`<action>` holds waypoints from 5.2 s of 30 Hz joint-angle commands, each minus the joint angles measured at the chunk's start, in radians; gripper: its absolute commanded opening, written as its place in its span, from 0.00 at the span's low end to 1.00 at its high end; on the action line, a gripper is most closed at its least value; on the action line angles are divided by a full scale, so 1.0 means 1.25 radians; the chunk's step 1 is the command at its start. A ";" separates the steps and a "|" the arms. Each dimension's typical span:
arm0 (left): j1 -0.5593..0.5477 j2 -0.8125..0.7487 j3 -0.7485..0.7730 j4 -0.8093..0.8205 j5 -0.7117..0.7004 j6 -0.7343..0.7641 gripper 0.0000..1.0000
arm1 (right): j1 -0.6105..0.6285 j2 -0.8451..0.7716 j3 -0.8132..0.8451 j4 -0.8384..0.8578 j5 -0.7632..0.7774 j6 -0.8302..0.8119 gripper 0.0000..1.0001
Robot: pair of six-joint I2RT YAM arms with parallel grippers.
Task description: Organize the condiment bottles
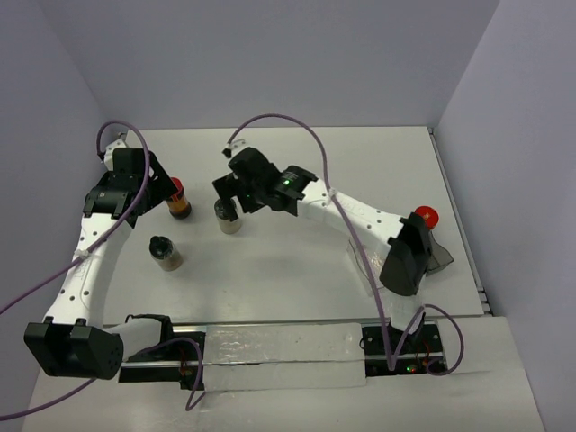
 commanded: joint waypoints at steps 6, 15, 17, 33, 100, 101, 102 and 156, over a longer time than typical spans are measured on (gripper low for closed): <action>0.006 -0.022 0.044 -0.015 -0.030 -0.007 1.00 | 0.017 0.190 0.172 0.010 -0.007 -0.001 1.00; 0.006 -0.027 0.038 -0.013 -0.027 -0.006 1.00 | 0.016 0.290 0.274 -0.029 0.059 -0.001 1.00; 0.006 -0.031 0.034 -0.011 -0.026 -0.006 1.00 | 0.015 0.308 0.283 -0.030 0.063 -0.001 1.00; 0.006 -0.035 0.014 -0.007 -0.020 0.000 1.00 | 0.016 0.423 0.371 -0.035 0.045 -0.001 1.00; 0.002 0.006 -0.008 0.061 0.017 0.002 1.00 | -0.377 -0.873 -0.787 -0.211 0.140 -0.001 0.27; 0.002 0.007 -0.007 0.061 0.017 0.003 0.99 | -0.377 -0.873 -0.790 -0.218 0.140 -0.001 0.27; 0.002 0.007 -0.008 0.062 0.016 0.005 1.00 | -0.377 -0.876 -0.787 -0.226 0.132 -0.001 0.27; 0.002 -0.045 0.019 -0.116 -0.082 -0.008 0.99 | -0.205 -0.539 -0.400 -0.098 0.105 -0.001 0.98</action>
